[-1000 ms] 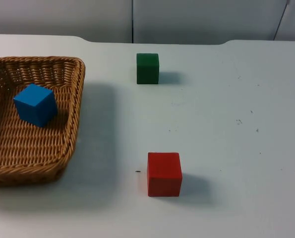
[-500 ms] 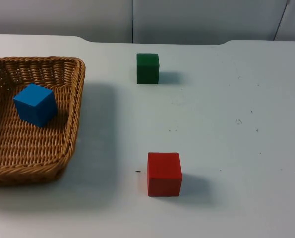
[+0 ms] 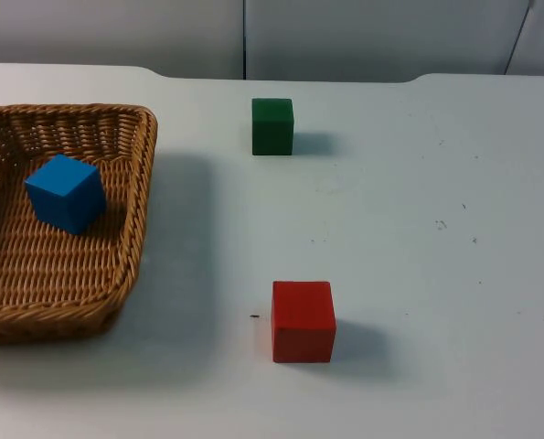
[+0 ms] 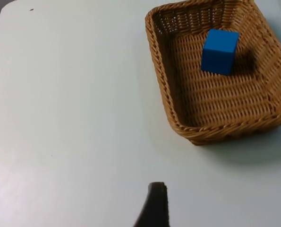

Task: Pick up the basket with the left hand and place the blue cube into the basket with the right hand.

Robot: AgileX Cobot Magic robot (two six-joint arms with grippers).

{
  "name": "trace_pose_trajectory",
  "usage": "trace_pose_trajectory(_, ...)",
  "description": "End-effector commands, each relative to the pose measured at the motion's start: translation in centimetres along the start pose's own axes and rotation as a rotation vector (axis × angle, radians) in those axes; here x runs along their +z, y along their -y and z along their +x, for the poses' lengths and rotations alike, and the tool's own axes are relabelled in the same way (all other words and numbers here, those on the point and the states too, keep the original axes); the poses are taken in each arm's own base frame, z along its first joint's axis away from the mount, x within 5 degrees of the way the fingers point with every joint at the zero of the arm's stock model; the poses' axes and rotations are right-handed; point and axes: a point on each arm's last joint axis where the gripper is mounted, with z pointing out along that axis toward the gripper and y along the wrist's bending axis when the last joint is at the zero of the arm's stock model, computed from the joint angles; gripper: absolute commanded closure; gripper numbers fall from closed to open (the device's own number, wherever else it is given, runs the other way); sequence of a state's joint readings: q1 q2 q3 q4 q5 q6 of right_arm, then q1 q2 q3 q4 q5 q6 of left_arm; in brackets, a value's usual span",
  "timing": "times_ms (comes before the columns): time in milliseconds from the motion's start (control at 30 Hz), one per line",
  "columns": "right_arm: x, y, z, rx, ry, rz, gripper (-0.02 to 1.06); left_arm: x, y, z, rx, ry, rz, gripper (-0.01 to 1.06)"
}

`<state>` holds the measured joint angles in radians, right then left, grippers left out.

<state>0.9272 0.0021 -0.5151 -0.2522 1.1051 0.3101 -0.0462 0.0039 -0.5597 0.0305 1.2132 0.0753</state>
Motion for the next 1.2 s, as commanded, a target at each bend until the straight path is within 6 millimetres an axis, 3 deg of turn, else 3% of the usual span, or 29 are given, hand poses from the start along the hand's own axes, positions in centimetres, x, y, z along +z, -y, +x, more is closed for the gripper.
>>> trace_pose_trajectory(0, 0.0, -0.3, 0.0, -0.040, 0.002, -0.035, 0.00, 0.0, 0.3, -0.2, -0.012, 0.038, 0.034, 0.33)
trace_pose_trajectory(133, 0.0, -1.3, 0.3, -0.173, -0.005, -0.142, 0.00, 0.0, 0.5, -0.7, -0.023, 0.084, 0.056, 0.33)
trace_pose_trajectory(467, 0.1, -1.4, 0.3, -0.207, -0.006, -0.152, 0.00, 0.0, 0.4, 0.0, -0.017, 0.015, 0.051, 0.33)
trace_pose_trajectory(567, 0.1, -1.4, 0.3, -0.207, -0.006, -0.152, 0.00, 0.0, 0.4, 0.0, -0.017, 0.015, 0.051, 0.28)
trace_pose_trajectory(700, 0.1, -1.4, 0.3, -0.207, -0.006, -0.152, 0.00, 0.0, 0.4, 0.0, -0.017, 0.015, 0.051, 0.08)
trace_pose_trajectory(767, 0.1, -1.4, 0.3, -0.207, -0.006, -0.152, 0.00, 0.0, 0.4, 0.0, -0.017, 0.014, 0.050, 0.03)
trace_pose_trajectory(1167, 0.1, -1.3, 0.3, -0.205, -0.006, -0.149, 0.00, 0.0, 0.4, 0.1, -0.014, -0.003, 0.045, 0.02)
